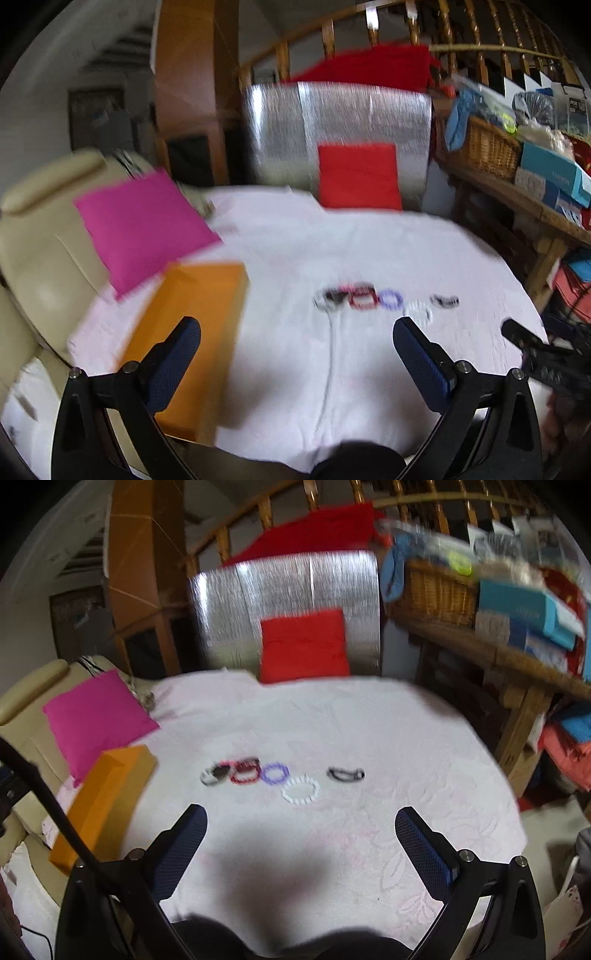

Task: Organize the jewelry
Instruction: 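Move left tool to pink beaded strand while right tool approaches white bead bracelet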

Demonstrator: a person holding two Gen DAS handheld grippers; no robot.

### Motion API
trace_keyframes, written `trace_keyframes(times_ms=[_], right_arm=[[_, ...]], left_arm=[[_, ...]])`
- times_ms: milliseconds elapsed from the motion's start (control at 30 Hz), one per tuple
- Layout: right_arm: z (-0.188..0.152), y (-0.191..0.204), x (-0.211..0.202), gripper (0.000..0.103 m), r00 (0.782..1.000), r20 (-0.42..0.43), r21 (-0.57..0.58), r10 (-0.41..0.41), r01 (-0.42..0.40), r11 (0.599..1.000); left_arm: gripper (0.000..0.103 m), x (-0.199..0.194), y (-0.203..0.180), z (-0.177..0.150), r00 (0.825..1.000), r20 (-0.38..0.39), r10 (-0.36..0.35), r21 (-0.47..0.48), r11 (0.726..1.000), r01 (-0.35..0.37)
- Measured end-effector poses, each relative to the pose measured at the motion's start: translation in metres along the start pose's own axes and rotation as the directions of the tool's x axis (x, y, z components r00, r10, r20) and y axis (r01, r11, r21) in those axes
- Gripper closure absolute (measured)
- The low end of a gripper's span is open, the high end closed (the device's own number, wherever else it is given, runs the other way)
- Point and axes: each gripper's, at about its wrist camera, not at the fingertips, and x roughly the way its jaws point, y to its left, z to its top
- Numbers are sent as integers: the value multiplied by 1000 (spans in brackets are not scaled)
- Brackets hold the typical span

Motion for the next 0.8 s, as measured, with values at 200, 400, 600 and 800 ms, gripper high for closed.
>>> trace_keyframes(times_ms=[200,400,600,800], right_arm=[[-13,-31,107,8,983,-180,114,36,-15,993],[-14,-43,180,17,964,-256,198,68,-17,980],[-9,-44,224,24,962,-262,236,83,-20,972],[-7,-40,247,31,956,-288,197,50,8,980]], left_arm=[[0,89,13,-11,982,-179,-52,-42,998,45],[0,170,0,10,967,-231,-109,-9,994,110],[0,244,-22,31,942,-291,-167,-17,985,169],[1,297,-50,42,939,-297,-174,64,978,201]])
